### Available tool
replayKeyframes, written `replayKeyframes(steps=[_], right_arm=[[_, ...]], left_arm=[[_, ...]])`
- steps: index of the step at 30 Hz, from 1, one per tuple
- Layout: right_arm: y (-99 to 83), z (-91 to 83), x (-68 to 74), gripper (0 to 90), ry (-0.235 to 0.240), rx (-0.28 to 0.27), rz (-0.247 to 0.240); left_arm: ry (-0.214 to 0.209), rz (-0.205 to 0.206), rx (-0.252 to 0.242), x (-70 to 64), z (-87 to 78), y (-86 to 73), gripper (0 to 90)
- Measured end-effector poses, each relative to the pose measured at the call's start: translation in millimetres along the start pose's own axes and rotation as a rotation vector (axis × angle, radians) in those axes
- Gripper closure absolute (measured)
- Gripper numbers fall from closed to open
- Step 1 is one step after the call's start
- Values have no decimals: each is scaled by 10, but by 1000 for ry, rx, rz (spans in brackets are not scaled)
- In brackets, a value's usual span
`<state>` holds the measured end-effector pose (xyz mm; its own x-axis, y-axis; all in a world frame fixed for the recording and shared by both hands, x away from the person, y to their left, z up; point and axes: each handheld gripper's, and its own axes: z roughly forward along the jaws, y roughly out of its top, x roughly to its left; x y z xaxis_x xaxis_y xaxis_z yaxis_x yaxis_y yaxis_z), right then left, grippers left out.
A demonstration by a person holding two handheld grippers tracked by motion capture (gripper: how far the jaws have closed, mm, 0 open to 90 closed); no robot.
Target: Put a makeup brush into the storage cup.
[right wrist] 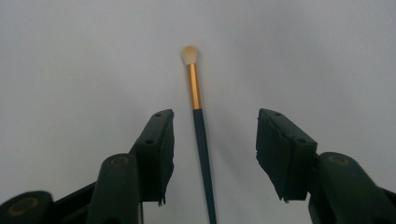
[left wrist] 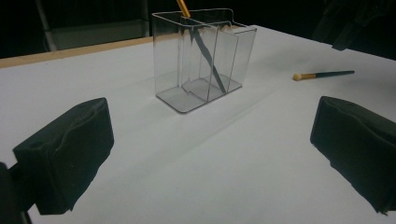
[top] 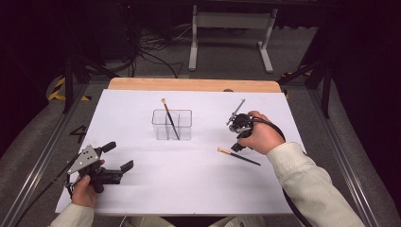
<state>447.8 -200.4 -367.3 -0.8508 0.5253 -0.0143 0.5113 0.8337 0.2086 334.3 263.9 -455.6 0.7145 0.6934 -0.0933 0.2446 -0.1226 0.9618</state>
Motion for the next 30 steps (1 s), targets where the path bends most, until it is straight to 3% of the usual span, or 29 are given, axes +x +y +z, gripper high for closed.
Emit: replayKeyframes(steps=[16, 30], right_arm=[[-44, 261, 7, 577, 38, 77, -21], [-78, 396, 4, 637, 49, 89, -19]], left_arm=[[-2, -3, 1, 5, 8, -2, 1], [2, 0, 1, 4, 11, -2, 1]])
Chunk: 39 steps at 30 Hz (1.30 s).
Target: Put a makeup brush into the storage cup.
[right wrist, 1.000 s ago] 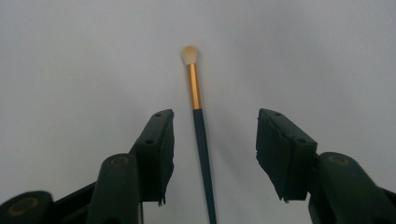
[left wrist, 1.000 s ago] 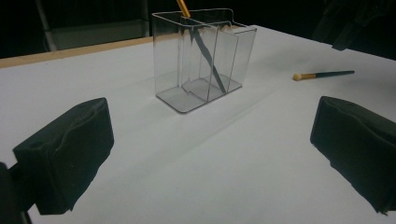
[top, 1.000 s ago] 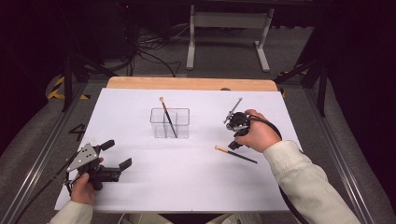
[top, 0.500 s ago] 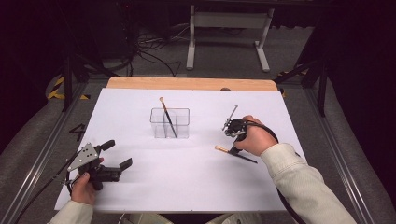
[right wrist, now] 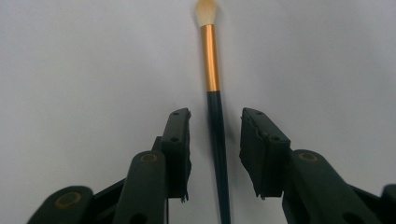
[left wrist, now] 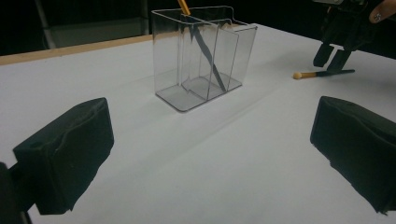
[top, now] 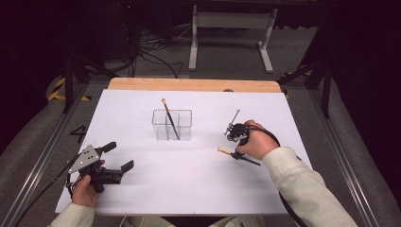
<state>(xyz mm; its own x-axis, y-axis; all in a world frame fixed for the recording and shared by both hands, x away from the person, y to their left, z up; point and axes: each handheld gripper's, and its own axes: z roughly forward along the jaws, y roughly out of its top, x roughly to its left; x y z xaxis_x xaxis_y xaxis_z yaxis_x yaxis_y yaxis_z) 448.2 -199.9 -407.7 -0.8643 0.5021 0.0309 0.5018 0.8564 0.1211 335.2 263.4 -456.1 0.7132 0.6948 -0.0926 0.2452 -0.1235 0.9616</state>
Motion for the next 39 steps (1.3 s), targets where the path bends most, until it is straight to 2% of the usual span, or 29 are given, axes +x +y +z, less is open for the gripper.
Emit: replayKeyframes(steps=[14, 26, 39], right_arm=[[-6, 87, -10, 701, -7, 19, -8], [17, 101, 25, 823, -43, 40, -32], [24, 101, 48, 835, -54, 46, -26]], left_arm=[[-4, 1, 1, 1, -3, 2, 2], [0, 0, -1, -2, -3, 2, 1], [-2, -1, 0, 0, -5, 2, 2]])
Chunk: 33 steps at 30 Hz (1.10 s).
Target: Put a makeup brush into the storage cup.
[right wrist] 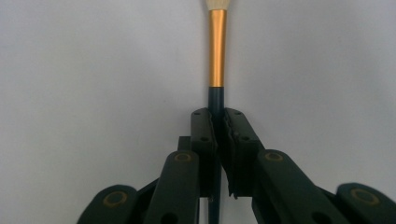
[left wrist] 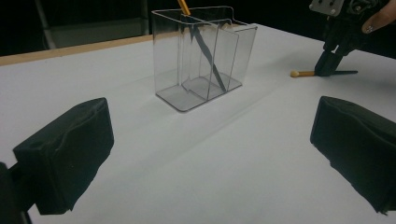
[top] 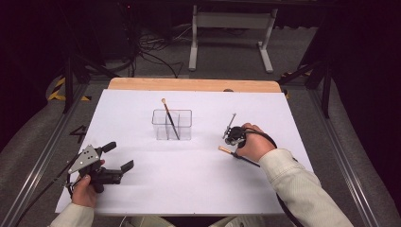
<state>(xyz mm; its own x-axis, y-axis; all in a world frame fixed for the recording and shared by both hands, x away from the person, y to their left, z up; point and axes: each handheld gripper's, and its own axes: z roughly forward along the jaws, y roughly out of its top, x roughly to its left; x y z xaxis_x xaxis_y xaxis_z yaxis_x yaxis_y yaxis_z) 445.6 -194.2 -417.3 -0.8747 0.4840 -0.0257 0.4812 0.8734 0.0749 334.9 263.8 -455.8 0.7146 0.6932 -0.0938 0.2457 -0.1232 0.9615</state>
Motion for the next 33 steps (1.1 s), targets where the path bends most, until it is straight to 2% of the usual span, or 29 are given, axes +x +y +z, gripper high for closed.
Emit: replayKeyframes(steps=[12, 26, 29, 33], right_arm=[[8, -102, 31, 839, 2, -23, -1], [29, -349, 115, 840, -16, -83, -6], [32, -399, 131, 841, -21, -100, -13], [32, -510, 156, 840, -35, -150, -12]], left_arm=[[0, 0, -2, -3, -1, 1, 2], [1, 0, -1, -3, 2, 0, 2], [2, 0, -2, -1, 1, 0, 1], [2, 0, -2, -1, 1, 0, 1]])
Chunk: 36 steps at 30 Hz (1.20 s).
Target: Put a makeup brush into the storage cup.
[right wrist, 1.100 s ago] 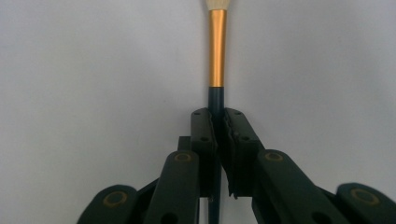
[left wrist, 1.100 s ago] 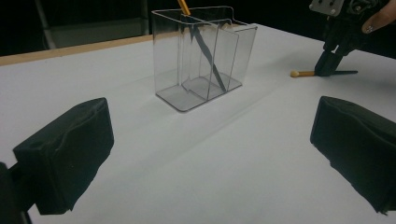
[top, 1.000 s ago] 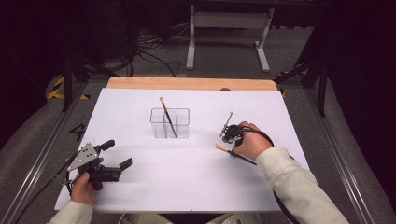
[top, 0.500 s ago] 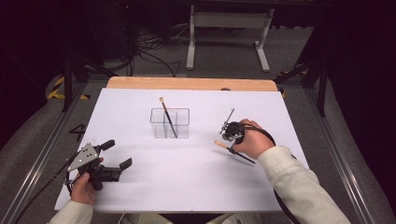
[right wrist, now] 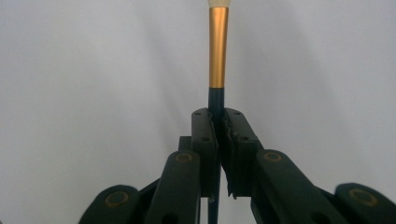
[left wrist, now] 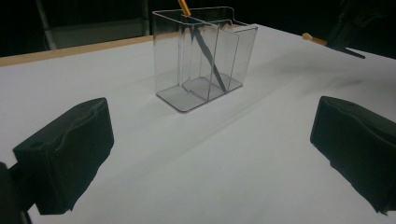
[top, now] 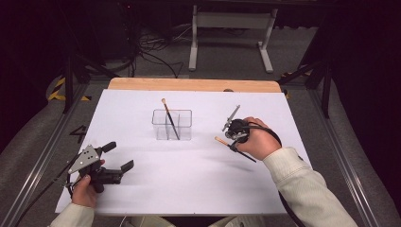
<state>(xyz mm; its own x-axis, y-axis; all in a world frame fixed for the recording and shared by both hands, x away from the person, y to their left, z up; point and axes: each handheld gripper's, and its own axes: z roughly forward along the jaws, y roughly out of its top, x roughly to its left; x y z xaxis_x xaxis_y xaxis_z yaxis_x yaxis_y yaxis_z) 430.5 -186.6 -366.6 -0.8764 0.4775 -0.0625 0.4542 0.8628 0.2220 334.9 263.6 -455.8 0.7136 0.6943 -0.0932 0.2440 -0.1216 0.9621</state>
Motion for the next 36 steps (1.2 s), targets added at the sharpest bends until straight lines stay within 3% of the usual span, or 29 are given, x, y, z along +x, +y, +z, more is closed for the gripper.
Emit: replayKeyframes(steps=[8, 9, 15, 20, 26, 36], right_arm=[[-5, -124, 18, 840, -19, -66, 8], [-6, -158, 26, 841, -29, -102, -2], [-4, -273, 74, 841, -50, -188, -4], [-11, -326, 85, 841, -50, -213, -2], [-40, -399, 89, 841, -32, -305, 8], [-126, -516, 84, 841, -49, -455, 29]], left_arm=[[1, 0, 0, -1, -2, 1, 2], [0, 0, 1, -2, -1, 1, 1], [0, 0, 1, -1, -1, 1, 2], [-1, -1, 3, -1, -5, 1, 1], [0, 1, 1, 3, -3, 0, 1], [4, 1, -6, -1, -4, 1, 1]])
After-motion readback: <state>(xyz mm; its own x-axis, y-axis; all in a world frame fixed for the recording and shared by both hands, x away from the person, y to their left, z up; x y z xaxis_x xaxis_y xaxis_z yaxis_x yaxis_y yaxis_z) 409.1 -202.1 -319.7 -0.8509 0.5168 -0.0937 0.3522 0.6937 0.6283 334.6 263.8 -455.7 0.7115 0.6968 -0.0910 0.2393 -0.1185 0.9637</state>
